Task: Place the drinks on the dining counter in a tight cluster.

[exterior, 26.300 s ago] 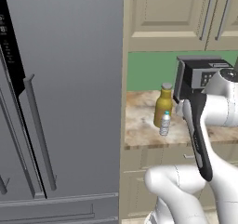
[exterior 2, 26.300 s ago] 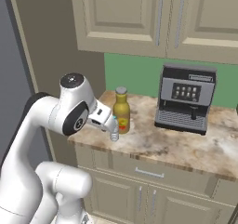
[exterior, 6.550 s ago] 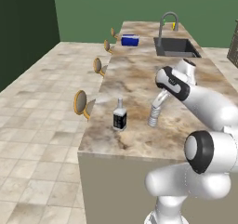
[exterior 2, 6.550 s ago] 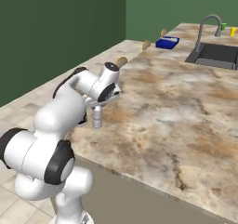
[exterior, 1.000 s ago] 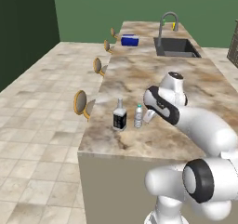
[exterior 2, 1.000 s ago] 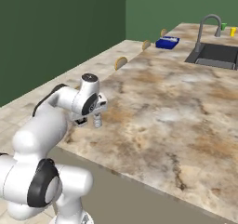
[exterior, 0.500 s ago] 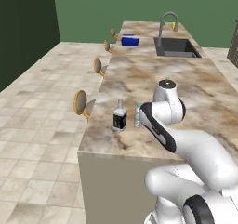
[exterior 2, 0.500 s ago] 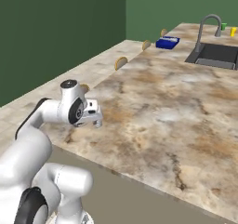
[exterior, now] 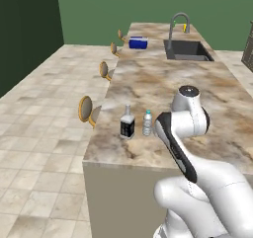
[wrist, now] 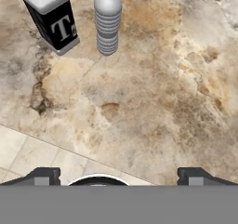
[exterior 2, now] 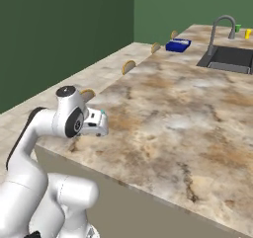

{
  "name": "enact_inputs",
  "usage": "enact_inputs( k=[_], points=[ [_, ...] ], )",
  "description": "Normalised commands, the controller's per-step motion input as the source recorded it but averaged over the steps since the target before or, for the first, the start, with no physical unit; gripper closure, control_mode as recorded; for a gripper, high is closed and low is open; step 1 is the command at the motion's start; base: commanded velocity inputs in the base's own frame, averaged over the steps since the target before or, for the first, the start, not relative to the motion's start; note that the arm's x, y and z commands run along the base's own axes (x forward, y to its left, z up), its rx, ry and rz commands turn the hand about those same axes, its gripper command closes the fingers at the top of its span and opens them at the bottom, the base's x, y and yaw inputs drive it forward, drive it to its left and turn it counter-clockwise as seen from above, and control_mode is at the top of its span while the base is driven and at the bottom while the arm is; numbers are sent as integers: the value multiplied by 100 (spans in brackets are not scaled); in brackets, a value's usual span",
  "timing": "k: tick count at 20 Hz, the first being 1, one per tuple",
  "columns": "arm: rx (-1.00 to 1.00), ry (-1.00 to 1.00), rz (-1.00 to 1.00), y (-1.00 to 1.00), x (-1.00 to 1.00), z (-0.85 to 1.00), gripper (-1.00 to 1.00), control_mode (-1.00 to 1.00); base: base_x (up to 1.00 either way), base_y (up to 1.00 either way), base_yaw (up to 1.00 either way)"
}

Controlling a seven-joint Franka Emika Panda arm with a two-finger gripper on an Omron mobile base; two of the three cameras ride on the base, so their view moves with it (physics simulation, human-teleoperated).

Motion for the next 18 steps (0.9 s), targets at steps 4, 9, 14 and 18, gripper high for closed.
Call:
enact_inputs(
  k=[4,9,14,18],
  points=[
    [17,-1,2,-3,-38,38,-100,-100,0,0,0],
    [9,0,3,0,-37,14,-100,-100,0,0,0],
    [0,0,0,0,-13,1,-100,-100,0,0,0],
    [0,0,0,0,0,0,-100,-100,0,0,0]
  ],
)
